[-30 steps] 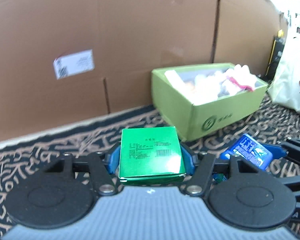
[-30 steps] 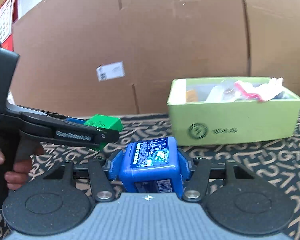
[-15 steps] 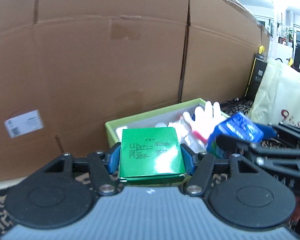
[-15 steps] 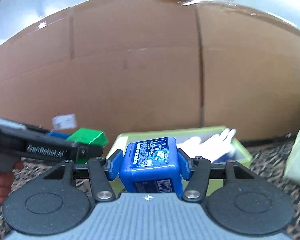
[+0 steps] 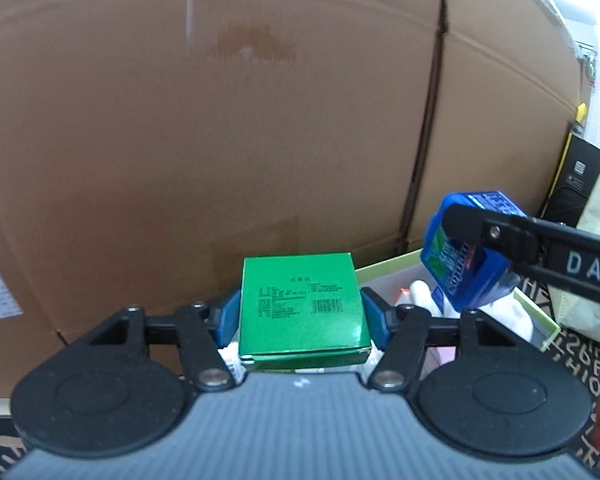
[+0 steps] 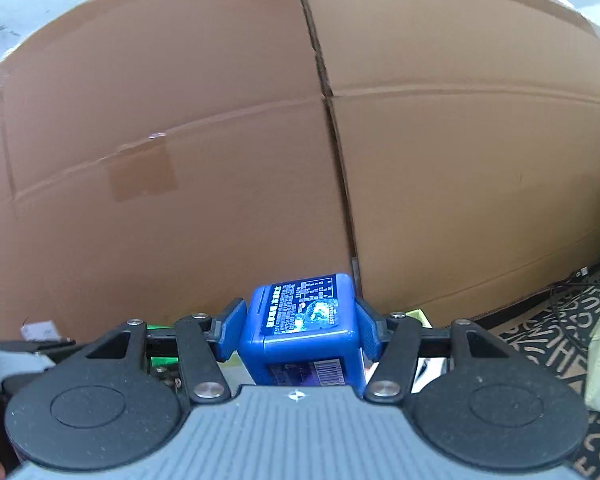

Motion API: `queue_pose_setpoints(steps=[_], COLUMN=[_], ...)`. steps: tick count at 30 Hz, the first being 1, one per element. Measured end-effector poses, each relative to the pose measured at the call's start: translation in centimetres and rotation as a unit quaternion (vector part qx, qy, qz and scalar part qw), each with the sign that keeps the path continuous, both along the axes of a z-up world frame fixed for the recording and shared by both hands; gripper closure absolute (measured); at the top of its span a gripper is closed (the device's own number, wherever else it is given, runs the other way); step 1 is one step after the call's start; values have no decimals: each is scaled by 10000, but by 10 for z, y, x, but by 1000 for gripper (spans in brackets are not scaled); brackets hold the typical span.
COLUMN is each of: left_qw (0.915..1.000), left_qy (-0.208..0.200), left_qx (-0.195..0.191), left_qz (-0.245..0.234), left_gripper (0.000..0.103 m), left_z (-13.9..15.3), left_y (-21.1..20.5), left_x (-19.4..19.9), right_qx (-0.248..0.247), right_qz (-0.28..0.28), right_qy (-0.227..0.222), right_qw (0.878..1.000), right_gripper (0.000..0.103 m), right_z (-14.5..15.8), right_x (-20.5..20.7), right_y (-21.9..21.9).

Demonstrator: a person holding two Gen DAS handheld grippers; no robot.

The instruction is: Organize objects

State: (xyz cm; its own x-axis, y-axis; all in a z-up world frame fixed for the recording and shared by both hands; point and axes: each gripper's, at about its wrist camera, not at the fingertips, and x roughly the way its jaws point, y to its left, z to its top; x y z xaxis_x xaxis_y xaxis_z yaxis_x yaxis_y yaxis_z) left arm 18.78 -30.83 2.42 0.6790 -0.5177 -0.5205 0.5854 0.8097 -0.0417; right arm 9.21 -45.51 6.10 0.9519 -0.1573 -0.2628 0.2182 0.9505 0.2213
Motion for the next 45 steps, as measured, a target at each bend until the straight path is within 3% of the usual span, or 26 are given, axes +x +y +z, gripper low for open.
queue_pose_setpoints(steps=[2, 4, 6, 10, 14, 18, 21, 27, 35, 45], left_qw=[9999, 9999, 9993, 9989, 9981, 9975, 9979, 9984, 9977, 9959], left_qy=[54, -44, -224, -53, -158, -248, -118, 280, 265, 271], left_qx=[-6, -51, -222, -431, -571, -625, -592, -256, 195, 419], left_qz=[-87, 116, 182, 148, 173, 222, 242, 425, 597, 752], left_gripper=[33, 0, 0, 0, 0, 0, 0, 0, 0, 0], left_z=[-7, -14, -19, -23, -16, -9, -5, -15, -39, -43], left_y=[-2, 5, 18, 38, 50, 66, 91, 122, 136, 144], left_x=[4, 1, -6, -15, -30, -63, -84, -138, -196, -213], right_qx=[169, 410, 623, 616, 827, 527, 147, -735, -907, -1462], right_qz=[-7, 159, 222, -200, -303, -253, -411, -549, -657, -854], right_qy=[-41, 171, 500, 208, 85, -132, -28, 357, 919, 1221], right_qw=[9998, 9989, 9966, 9977, 9961, 9982, 9990, 9951, 9895, 9780], right_gripper=[41, 37, 36, 31, 30, 22, 7, 3, 3, 3], right_z=[-6, -18, -31, -46, -46, -33, -19, -30, -66, -78], right_x=[10, 25, 29, 2, -20, -55, -85, -134, -175, -192], right_y=[-7, -15, -23, -35, -42, -26, -8, 38, 77, 104])
